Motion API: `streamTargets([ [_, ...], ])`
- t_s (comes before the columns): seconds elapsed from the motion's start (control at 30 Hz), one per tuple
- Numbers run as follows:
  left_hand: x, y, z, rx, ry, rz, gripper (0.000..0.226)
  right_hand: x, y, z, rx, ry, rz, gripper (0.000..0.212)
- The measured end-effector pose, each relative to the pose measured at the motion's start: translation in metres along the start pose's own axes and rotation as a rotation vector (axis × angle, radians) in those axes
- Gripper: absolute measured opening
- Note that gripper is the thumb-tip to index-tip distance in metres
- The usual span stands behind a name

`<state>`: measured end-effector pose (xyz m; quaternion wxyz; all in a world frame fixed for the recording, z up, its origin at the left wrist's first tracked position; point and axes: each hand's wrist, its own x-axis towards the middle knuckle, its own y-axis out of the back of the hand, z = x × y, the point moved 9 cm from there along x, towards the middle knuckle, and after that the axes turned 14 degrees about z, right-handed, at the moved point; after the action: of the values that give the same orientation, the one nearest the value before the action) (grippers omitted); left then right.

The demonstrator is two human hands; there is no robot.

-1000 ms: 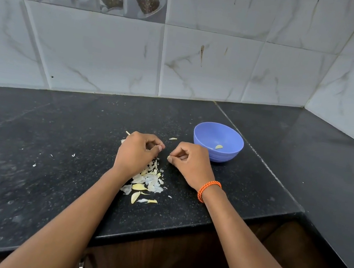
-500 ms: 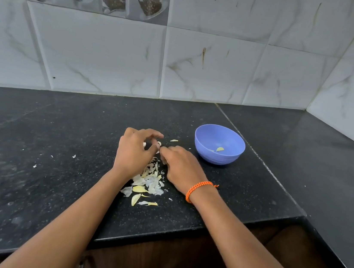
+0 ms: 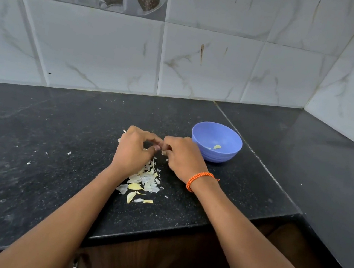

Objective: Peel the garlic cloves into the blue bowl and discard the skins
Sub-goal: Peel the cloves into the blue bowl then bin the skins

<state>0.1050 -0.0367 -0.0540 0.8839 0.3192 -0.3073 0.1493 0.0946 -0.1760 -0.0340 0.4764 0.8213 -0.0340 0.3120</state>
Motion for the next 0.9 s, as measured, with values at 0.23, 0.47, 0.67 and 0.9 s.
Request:
streamTargets([
  [0.23,-0.003,0.007,0.023,-0.087,0.015,0.005,0.012,-0.023,0.013,0.040,0.623,-0.376,0.320,0.006],
  [0.47,-0.006,0.004,0.013,-0.084,0.096,0.015,0.013,-0.025,0.017,0.032,0.536,-0.272,0.364,0.017],
  [0.67,-0.005,0.011,0.019,-0.030,0.077,0.060,0.010,-0.023,0.024,0.012,0.247,-0.072,0.424,0.018],
  [0.9,-0.006,0.011,0.028,-0.069,0.029,0.049,0.014,-0.025,0.027,0.017,0.225,-0.129,0.455,0.009],
])
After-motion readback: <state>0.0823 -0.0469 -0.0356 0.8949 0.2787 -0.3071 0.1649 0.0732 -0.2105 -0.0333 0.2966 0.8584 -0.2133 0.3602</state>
